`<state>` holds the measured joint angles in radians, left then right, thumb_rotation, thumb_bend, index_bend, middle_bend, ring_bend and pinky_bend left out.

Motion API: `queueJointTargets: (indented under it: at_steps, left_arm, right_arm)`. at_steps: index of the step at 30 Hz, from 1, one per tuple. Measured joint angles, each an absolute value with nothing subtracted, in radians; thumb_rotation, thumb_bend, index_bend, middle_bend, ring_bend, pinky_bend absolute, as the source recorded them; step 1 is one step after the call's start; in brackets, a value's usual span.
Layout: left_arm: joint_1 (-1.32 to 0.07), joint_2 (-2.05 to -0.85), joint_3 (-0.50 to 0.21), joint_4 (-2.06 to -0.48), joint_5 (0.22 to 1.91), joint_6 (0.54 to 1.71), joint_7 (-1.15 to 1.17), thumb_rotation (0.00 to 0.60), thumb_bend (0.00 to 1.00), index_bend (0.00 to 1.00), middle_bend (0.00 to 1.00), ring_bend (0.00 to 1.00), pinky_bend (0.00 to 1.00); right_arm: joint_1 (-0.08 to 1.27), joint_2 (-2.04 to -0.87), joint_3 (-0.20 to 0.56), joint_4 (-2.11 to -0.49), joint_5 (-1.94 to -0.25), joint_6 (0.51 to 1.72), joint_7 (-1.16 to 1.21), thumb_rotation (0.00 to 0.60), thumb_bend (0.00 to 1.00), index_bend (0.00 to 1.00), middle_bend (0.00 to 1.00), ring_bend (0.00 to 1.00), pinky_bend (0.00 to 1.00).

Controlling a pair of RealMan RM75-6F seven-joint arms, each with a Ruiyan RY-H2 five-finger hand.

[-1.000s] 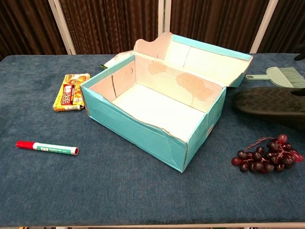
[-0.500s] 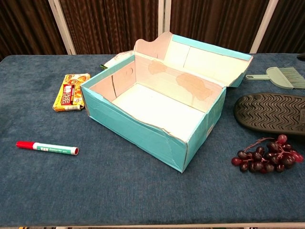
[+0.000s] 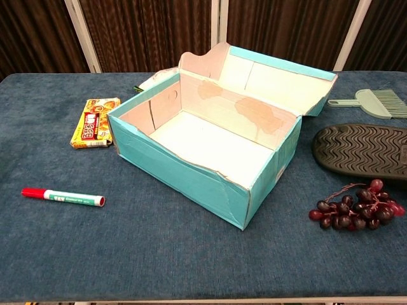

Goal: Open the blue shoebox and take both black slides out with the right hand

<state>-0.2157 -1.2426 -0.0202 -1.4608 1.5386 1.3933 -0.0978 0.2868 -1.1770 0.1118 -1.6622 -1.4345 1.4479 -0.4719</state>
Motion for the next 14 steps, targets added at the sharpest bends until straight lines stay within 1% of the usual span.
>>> queueJointTargets:
  at_steps: [4, 14]
  left_arm:
    - [-0.215, -1.238, -0.034, -1.473, 1.529, 1.406, -0.074, 0.600, 0.11, 0.15, 0.14, 0.06, 0.35]
    - [-0.212, -1.246, -0.053, -1.476, 1.507, 1.417, -0.035, 0.600, 0.11, 0.15, 0.14, 0.06, 0.35]
  right_arm:
    - [0.255, -1.168, 0.074, -1.686, -1.435, 1.444, -0.508, 0.600, 0.30, 0.00, 0.00, 0.00, 0.00]
    - [0.244, -1.198, 0.056, -1.644, -1.458, 1.423, -0.459, 0.600, 0.30, 0.00, 0.00, 0.00, 0.00]
